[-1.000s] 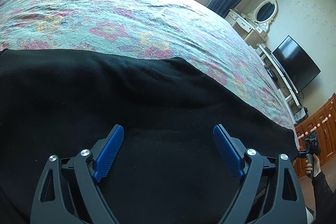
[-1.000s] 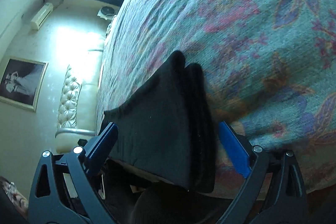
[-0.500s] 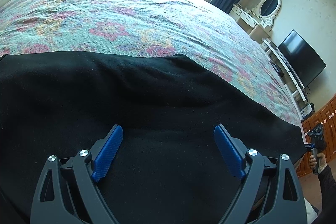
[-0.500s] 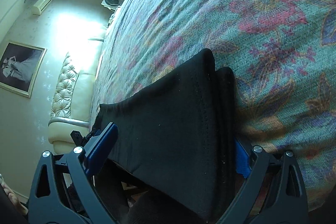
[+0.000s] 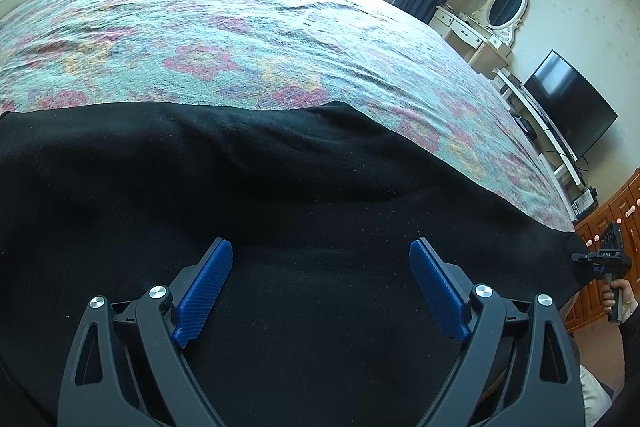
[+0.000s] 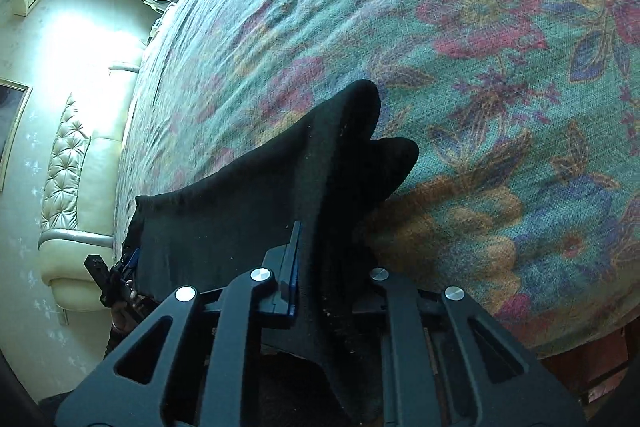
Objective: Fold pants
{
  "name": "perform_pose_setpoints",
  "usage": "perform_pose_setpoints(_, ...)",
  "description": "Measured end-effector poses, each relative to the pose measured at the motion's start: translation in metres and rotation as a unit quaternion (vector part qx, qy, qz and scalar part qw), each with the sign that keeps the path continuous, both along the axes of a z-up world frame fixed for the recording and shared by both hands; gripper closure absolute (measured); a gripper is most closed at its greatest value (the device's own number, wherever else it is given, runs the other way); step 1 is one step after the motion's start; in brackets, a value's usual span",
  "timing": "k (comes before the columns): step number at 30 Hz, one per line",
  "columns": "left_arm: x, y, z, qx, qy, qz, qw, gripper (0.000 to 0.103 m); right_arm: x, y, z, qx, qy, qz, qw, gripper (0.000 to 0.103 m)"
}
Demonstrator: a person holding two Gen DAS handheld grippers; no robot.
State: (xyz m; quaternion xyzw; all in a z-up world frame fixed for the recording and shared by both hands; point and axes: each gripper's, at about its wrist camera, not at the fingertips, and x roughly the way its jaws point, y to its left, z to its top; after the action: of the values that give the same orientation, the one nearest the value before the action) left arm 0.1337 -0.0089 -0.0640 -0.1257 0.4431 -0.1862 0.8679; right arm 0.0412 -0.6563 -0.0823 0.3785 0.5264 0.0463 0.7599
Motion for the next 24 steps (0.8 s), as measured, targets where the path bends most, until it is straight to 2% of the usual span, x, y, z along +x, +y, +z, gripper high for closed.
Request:
perform_pose_setpoints(5,0.002,0.003,0.002,-0.012,0.005,-0.001,0.9999,0.014,-0.002,0.008,0.029,-0.021,-0.012,-0.006,1.0,0.089)
perform_pose_setpoints(12,0.002,0.007,0.006,-0.019,0.011,-0.015,0.9996,0.014,0.007,0.038,0.081,-0.027,-0.049,0.004,0.998,0.092)
perform_pose_setpoints(18,-0.006,0.021,0.012,-0.043,0.018,-0.011,0.9989,0.014,0.021,0.086,0.13,-0.043,-0.085,0.033,0.995,0.092)
perform_pose_setpoints(24,-0.017,0.037,0.014,-0.056,0.012,-0.006,0.9984,0.014,0.037,0.143,0.165,-0.053,-0.115,0.068,0.99,0.092)
